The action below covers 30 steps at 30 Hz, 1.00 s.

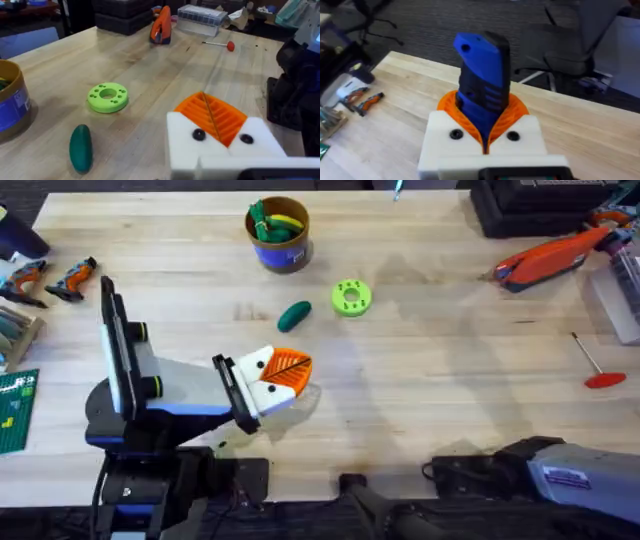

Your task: Pick up the gripper from the table and insert it into the empty holder that is missing its gripper. Then pick up a screw, insert it into the mounting hole, and use the screwdriver to tighten it. Finally, clean up the table by picking up the vegetable and placing it into the bucket.

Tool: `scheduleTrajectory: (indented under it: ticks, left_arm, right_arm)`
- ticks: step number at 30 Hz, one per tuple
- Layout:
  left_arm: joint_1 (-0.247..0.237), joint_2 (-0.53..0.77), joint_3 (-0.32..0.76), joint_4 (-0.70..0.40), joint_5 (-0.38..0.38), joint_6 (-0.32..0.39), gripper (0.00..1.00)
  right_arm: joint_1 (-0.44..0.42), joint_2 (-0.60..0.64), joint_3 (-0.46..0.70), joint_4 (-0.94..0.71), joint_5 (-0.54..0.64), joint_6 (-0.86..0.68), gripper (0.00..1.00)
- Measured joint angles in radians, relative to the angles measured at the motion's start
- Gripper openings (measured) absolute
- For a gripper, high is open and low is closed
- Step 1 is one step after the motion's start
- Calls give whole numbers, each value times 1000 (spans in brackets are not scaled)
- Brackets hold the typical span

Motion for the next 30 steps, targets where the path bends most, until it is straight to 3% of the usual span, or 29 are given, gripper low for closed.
scheduleTrajectory:
  ticks: [15,16,22,30]
  left_arm:
    - [0,0,0,0,0,0,4]
    - [0,0,0,0,0,0,4]
    - [0,0,0,0,-1,0,4]
    - [0,0,0,0,0,0,4]
  right_arm:
    - [2,0,-444,704,-308,163,28]
    - [3,0,-554,924,-340,235,28]
    - [4,20,-781,1412,-367,400,28]
    - [69,64,-822,1540,-444,472,28]
